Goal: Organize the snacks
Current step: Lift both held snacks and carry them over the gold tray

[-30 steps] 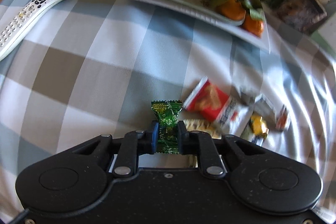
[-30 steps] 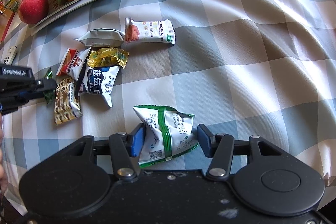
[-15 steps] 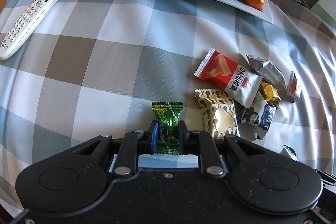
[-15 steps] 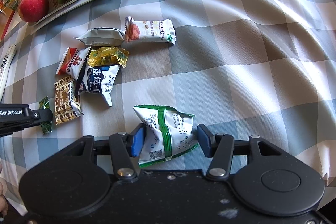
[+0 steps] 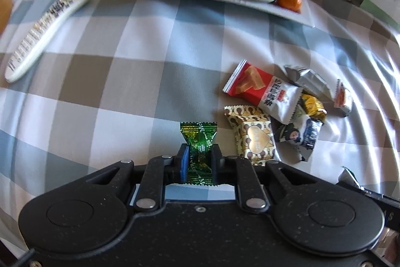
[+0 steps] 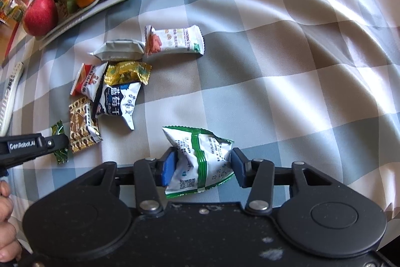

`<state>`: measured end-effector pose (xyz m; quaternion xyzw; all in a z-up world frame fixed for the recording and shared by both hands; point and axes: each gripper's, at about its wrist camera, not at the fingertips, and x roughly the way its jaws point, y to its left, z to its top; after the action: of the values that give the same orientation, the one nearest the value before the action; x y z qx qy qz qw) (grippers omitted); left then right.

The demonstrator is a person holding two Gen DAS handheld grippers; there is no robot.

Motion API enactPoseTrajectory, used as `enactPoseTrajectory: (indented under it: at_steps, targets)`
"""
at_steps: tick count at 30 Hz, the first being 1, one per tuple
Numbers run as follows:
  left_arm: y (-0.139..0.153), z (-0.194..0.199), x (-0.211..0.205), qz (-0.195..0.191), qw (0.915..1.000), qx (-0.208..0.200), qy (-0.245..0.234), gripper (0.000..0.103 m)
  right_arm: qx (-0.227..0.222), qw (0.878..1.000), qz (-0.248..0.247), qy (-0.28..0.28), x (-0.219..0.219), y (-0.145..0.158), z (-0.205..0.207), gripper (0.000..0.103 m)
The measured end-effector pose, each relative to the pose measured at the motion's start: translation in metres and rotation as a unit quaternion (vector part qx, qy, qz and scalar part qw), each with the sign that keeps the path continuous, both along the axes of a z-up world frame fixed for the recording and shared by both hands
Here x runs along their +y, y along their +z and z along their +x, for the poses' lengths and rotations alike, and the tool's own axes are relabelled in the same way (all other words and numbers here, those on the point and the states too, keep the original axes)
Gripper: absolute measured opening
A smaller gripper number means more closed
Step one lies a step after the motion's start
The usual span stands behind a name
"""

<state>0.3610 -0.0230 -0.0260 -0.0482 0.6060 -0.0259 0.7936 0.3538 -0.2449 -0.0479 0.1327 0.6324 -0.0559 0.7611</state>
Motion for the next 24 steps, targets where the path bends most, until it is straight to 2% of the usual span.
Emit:
enactPoseTrajectory:
  at_steps: [7,13,18,24]
  targets:
    - [0.034,-0.039,-0.003,-0.011,0.9992,-0.035,-0.017,0.023,-0.026,0.999,0.003,-0.023,-0.014,0.017,-0.013,0.048]
    - [0.059,-0.104,-0.002,-0.026,0.9968,-0.056,-0.05,0.024,-0.063,0.997,-0.003,-0.034,-0.017,0.039,-0.038,0.048]
    - [0.065,-0.164,0.006,-0.062,0.9956,-0.047,-0.052,0.024,-0.113,0.993,-0.013,-0.027,-0.006,0.062,-0.09,0.048]
    - [0.057,-0.233,0.013,-0.075,0.9962,-0.016,-0.041,0.024,-0.152,0.988,-0.033,-0.019,0.009,0.074,-0.173,0.048]
